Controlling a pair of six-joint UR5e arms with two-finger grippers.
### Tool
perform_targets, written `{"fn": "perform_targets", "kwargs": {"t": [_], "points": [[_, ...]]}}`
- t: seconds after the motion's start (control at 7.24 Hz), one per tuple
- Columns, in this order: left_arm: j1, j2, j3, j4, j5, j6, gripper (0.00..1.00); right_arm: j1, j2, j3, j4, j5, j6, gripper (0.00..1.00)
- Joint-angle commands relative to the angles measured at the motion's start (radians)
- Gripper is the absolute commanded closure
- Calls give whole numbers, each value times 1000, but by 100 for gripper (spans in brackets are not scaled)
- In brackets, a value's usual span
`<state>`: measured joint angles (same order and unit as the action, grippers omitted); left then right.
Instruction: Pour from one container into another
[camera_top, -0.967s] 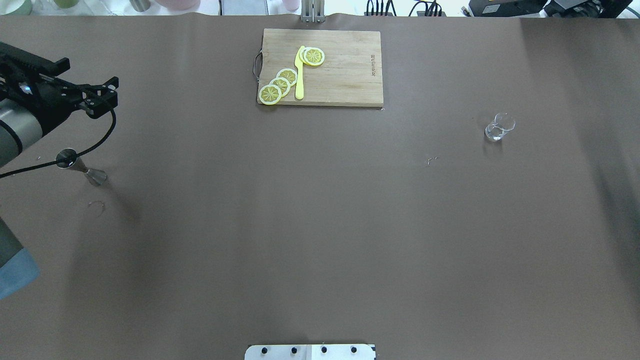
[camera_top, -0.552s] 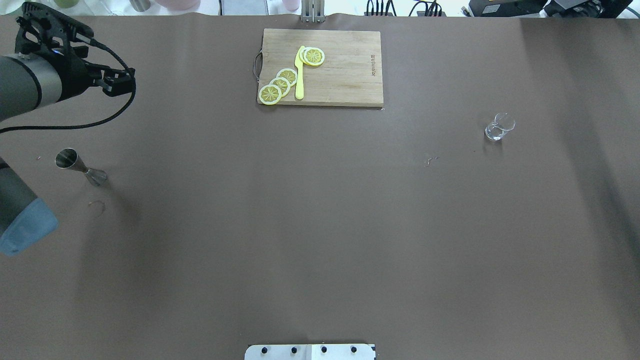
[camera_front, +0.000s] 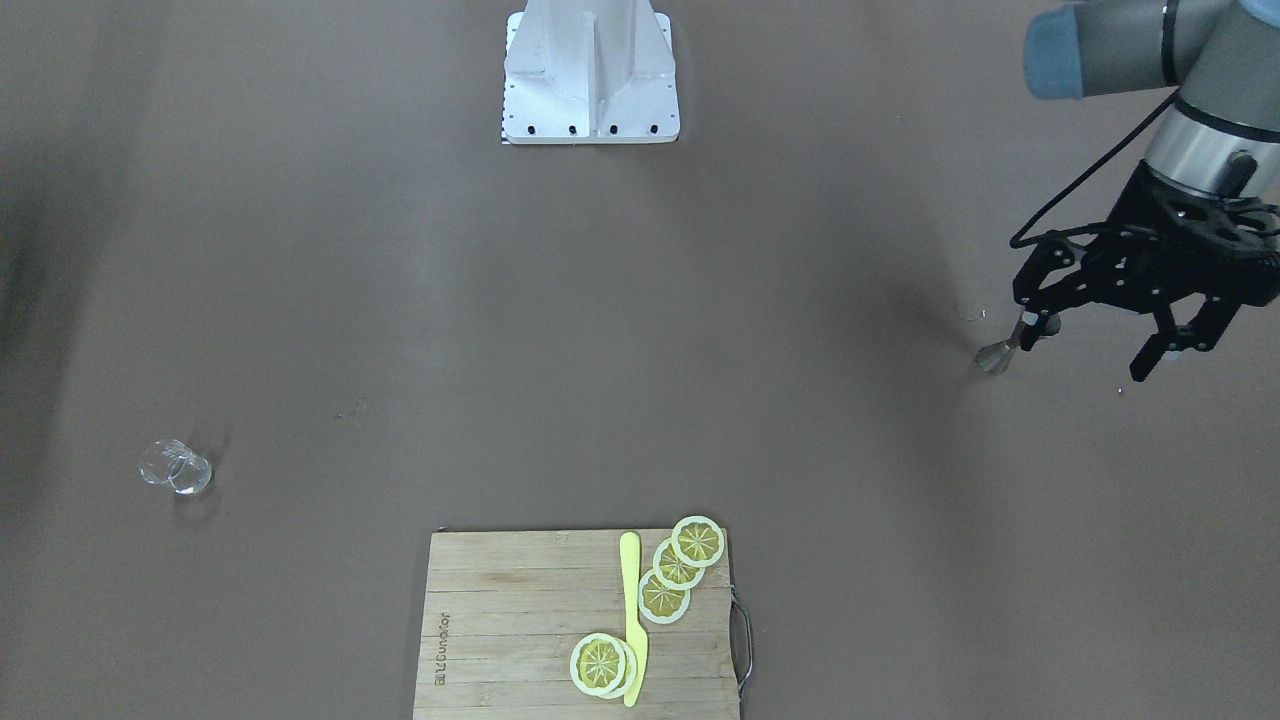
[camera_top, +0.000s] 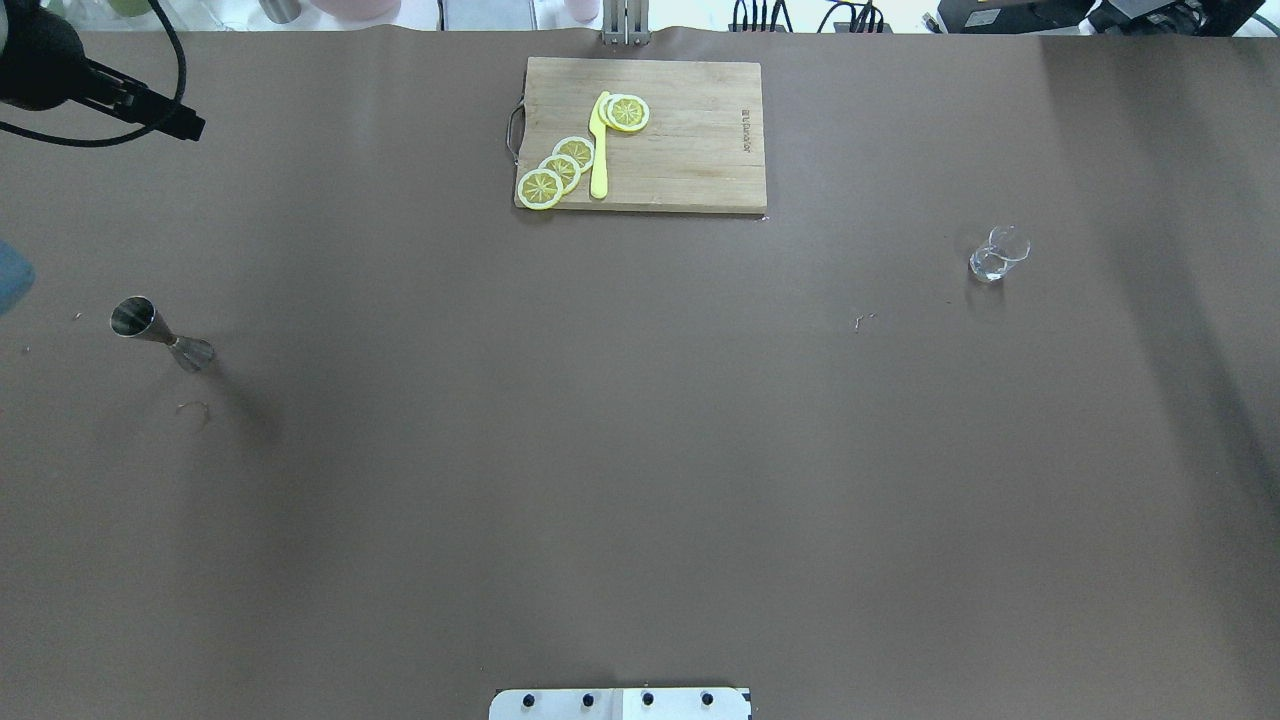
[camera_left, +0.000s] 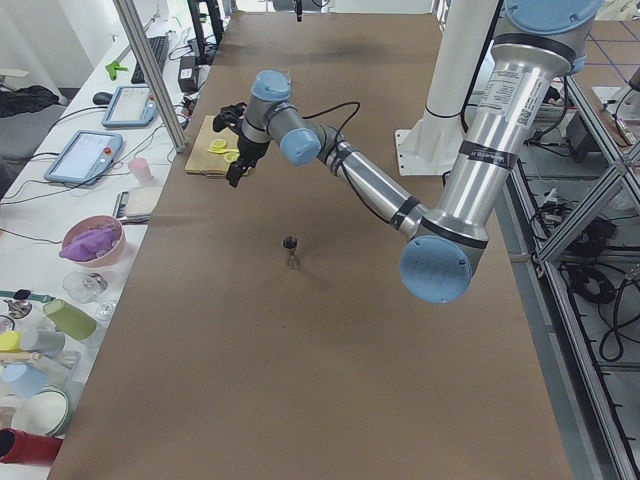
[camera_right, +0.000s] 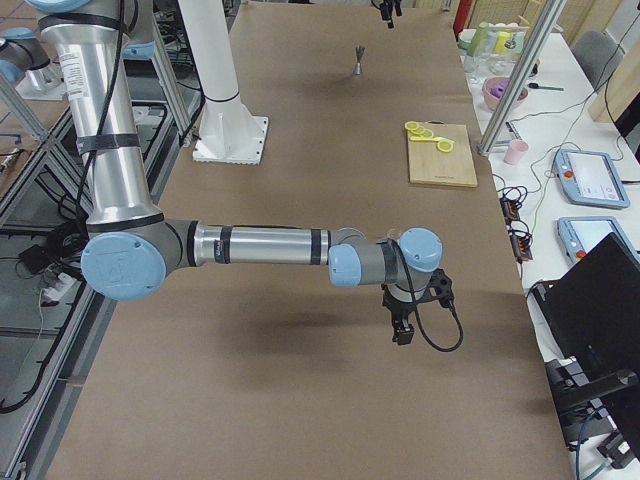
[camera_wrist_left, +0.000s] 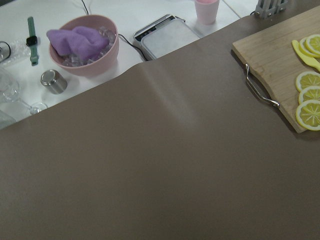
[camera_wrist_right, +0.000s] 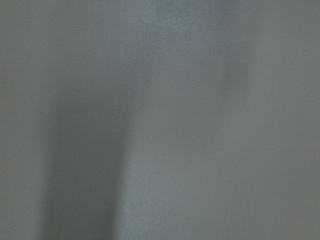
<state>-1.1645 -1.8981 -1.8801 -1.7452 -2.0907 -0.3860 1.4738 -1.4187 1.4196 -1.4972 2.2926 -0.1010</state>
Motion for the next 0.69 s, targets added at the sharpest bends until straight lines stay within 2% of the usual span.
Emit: {"fn": "perform_targets", "kwargs": {"t": [0.0, 0.14, 0.41, 0.55], "points": [[-172, 29, 45, 83, -99, 175, 2, 22, -9, 47, -29, 4, -42, 0], [-251, 34, 49, 205, -174, 284, 2, 29, -14, 58, -29, 8, -42, 0], [-351, 79, 50, 421, -195, 396, 2, 29, -34, 47, -23, 4, -23, 0], [-380, 135, 55, 452, -196, 403, 2, 29, -39, 44, -29, -4, 12, 0]]}}
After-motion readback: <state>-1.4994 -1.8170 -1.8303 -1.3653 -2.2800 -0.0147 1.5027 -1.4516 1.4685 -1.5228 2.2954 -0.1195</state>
